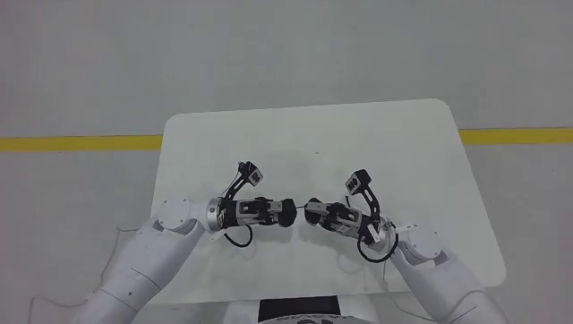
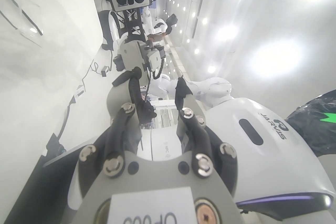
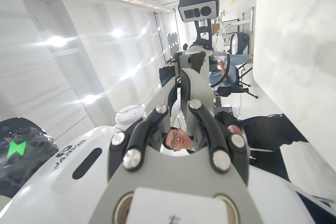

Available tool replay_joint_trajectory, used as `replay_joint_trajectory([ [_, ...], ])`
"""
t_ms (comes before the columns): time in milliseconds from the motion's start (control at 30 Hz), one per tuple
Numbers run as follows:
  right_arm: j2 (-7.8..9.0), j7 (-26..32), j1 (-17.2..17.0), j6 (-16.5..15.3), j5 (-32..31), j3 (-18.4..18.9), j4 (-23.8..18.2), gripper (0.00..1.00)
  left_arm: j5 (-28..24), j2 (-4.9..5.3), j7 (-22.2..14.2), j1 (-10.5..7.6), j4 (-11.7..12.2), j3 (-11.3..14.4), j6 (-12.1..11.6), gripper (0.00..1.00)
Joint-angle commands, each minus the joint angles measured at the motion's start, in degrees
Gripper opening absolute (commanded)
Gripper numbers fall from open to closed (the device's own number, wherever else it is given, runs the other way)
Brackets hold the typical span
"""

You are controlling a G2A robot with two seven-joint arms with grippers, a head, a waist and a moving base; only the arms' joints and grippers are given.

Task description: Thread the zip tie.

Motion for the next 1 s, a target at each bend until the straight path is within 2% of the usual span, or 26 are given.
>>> replay_joint_trajectory([
  [0, 0.05, 0.3, 0.0, 0.0, -0.5, 0.0, 0.0, 0.00, 0.0, -0.02, 0.0, 0.01, 0.0, 0.0, 0.0, 0.27],
  [433, 0.17, 0.4, 0.4, -0.4, -2.6, -0.2, -0.1, 0.00, 0.0, -0.17, 0.4, -0.06, 0.6, -0.3, 0.0, 0.22],
  [967, 0.17, 0.5, 0.2, -1.2, -2.7, -1.0, -0.4, 0.00, 0.3, -0.19, 0.3, 0.15, 0.6, -0.1, 0.0, 0.22],
])
